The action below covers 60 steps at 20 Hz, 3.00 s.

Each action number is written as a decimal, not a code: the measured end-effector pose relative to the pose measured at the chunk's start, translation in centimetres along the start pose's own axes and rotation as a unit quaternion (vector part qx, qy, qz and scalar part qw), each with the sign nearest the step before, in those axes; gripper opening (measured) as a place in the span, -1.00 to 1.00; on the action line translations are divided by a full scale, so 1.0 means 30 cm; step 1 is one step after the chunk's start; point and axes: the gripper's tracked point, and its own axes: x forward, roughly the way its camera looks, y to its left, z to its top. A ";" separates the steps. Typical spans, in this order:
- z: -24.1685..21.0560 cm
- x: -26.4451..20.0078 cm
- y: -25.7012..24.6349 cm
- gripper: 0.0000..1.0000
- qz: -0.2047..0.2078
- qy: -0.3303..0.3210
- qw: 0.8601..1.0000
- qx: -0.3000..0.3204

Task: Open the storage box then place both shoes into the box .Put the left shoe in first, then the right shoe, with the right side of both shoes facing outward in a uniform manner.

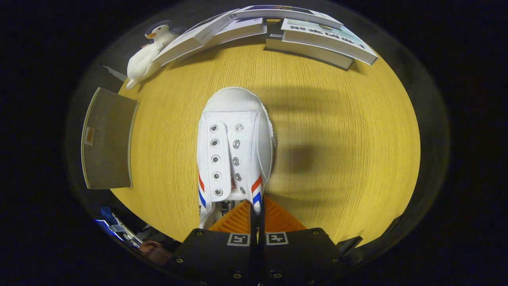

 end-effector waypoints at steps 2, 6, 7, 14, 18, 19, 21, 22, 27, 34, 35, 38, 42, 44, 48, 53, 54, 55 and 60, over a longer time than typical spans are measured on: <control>0.003 -0.020 0.007 -0.99 0.015 0.000 1.000 0.007; 0.018 -0.078 0.041 -0.99 0.041 -0.003 0.999 0.015; 0.020 -0.089 0.054 -0.99 0.046 -0.004 0.999 0.012; 0.032 -0.189 0.172 -0.99 0.091 -0.004 0.996 0.004; 0.036 -0.271 0.240 -0.99 0.094 -0.008 0.996 -0.009; 0.042 -0.292 0.258 -0.99 0.093 -0.010 0.996 -0.016; 0.054 -0.337 0.302 -0.99 0.094 -0.018 0.995 -0.025; 0.061 -0.361 0.328 -0.99 0.097 -0.022 0.995 -0.030; 0.094 -0.481 0.487 -0.99 0.129 -0.039 0.989 -0.058; 0.164 -0.605 0.720 -1.00 0.148 -0.064 0.981 -0.103; 0.176 -0.617 0.757 -0.99 0.151 -0.068 0.980 -0.110; 0.198 -0.642 0.872 -1.00 0.163 -0.074 0.975 -0.131; 0.221 -0.643 0.995 -1.00 0.170 -0.070 0.971 -0.155; 0.227 -0.636 1.048 -1.00 0.169 -0.069 0.969 -0.168; 0.243 -0.611 1.154 -0.99 0.170 -0.060 0.965 -0.189; 0.260 -0.543 1.257 -0.99 0.150 -0.051 0.961 -0.225; 0.262 -0.530 1.272 -0.99 0.146 -0.050 0.960 -0.232; 0.264 -0.520 1.287 -0.99 0.144 -0.048 0.960 -0.237; 0.275 -0.488 1.361 -0.99 0.150 -0.040 0.956 -0.249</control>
